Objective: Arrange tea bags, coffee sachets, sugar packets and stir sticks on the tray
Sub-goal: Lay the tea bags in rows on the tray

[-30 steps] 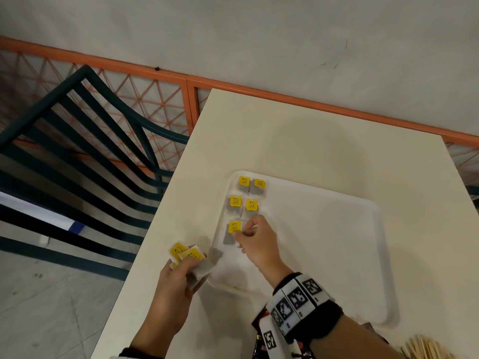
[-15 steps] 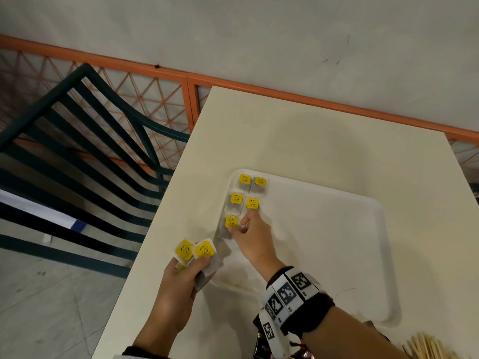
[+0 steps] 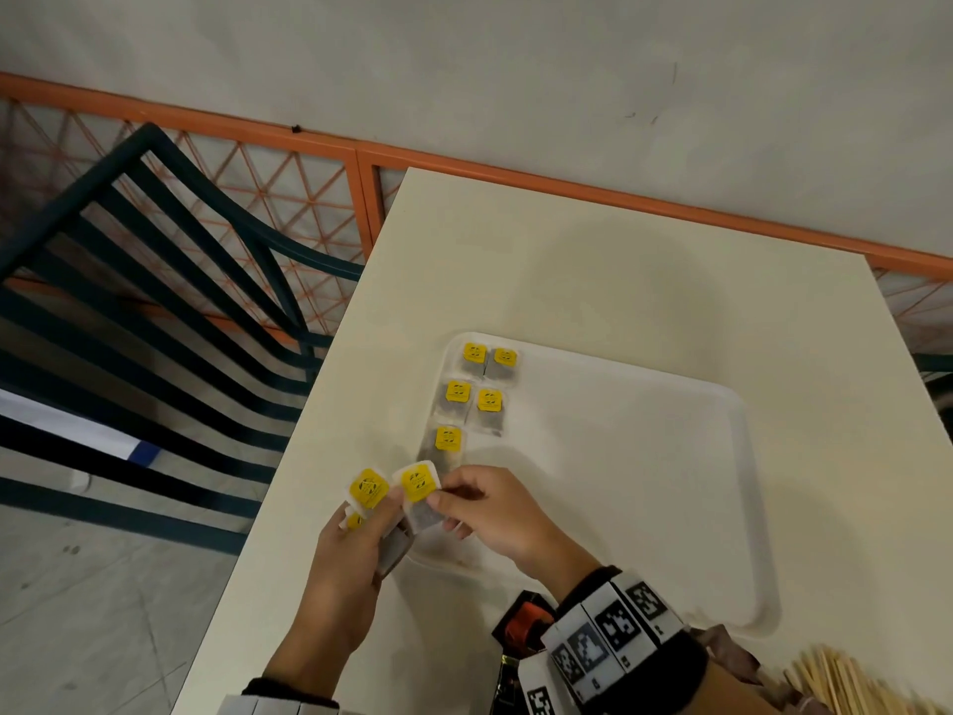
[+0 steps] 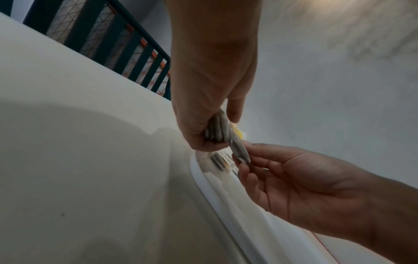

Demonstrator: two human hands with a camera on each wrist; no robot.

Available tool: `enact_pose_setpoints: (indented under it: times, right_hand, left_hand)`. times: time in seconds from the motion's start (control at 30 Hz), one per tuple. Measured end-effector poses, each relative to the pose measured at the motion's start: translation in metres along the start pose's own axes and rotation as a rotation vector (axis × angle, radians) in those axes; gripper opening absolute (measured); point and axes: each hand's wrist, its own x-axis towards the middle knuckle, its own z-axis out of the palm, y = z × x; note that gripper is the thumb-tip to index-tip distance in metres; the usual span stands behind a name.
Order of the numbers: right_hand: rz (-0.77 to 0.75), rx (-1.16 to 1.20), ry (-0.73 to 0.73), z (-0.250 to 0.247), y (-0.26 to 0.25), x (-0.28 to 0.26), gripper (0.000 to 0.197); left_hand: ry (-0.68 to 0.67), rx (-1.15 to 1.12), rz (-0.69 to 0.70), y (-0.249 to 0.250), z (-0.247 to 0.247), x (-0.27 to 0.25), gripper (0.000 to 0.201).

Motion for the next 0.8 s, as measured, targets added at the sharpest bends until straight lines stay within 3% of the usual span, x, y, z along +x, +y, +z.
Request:
enact_pose_setpoints:
  times: [0.1, 0.3, 0.43, 0.8]
  right_hand:
    - [0.014, 0.043, 0.042, -0.008, 0.003, -0.002, 0.016]
    - [0.048, 0.058, 0.256, -0.028, 0.010, 0.002, 0.001]
    - [0.069, 0.042, 0.424, -0.033, 0.015, 0.010, 0.010]
    - [0.050, -0.055, 0.524, -0.031, 0.021, 0.018, 0.022]
  left_hand:
    - [0.010, -0.024, -0.026, 0.000, 0.000, 0.001, 0.012]
    - [-0.032, 0.004, -0.009, -0.001, 0.001, -0.005, 0.015]
    - [-0.041, -0.007, -0.012, -0.001, 0.002, -0.007, 0.013]
    - [-0.014, 0.043, 0.002, 0.000, 0.003, -0.009, 0.009]
